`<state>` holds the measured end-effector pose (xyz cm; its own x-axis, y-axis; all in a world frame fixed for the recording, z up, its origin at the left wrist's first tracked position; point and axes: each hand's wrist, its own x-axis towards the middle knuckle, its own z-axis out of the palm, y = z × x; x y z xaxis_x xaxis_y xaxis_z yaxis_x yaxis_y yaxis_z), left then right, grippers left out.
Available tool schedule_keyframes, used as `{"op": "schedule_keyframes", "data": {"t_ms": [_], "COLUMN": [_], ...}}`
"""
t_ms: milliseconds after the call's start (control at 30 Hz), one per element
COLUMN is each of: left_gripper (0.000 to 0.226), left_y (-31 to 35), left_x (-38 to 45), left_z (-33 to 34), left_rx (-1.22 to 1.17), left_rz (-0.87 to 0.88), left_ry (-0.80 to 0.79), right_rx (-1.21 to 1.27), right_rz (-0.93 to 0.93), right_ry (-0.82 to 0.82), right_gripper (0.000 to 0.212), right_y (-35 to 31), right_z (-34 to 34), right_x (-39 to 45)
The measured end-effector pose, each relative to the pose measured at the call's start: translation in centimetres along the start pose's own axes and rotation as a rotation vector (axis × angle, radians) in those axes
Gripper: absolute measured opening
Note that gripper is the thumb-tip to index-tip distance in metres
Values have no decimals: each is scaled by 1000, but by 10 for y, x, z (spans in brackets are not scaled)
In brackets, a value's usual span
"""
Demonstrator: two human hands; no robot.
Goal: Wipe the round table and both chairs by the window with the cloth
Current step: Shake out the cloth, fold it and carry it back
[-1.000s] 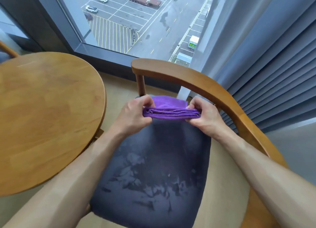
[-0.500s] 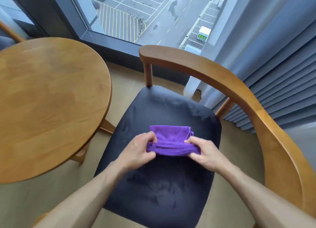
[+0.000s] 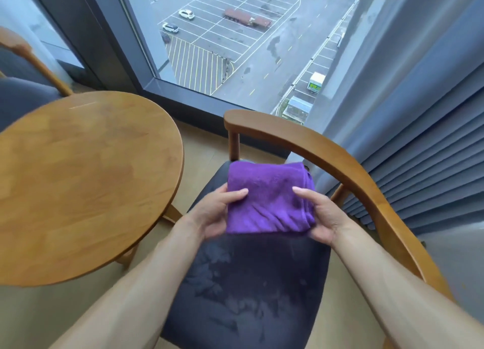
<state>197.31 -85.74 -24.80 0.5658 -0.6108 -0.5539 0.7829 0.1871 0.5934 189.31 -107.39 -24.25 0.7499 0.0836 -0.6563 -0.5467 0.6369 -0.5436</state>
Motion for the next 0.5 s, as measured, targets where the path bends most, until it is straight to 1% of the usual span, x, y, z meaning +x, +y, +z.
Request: {"op": "schedule_keyframes", "data": {"t_ms": [33,100,167,300,400,467,500], "left_gripper": [34,34,34,37,38,40,40], "left_y": [7,21,37,78,108,120,123], "left_x": [-4,-17,-40,-110,-190,-247,-273], "left_z": [5,14,28,71,98,106,109], "left_rx": [10,38,71,126,120,78,50], "left_rz": [21,63,104,236,368,443,453], "left_ry": [6,15,25,64,64,70,93], "right_rx": [-11,-42,-117,-272,-343,-357,-387], "right_rz": [-23,-48,-73,-188,-260,-251,-234], "right_ry": [-13,-65,-100,-177,-334,-444,-489], "right_gripper": [65,58,53,57,47,45,46], "right_y": [-8,-23,-36,-68,-91,-97,-97], "right_z": [4,16,31,79,128,167,188], "right_x": [-2,-11,-24,-72,-123,-156,-170]}}
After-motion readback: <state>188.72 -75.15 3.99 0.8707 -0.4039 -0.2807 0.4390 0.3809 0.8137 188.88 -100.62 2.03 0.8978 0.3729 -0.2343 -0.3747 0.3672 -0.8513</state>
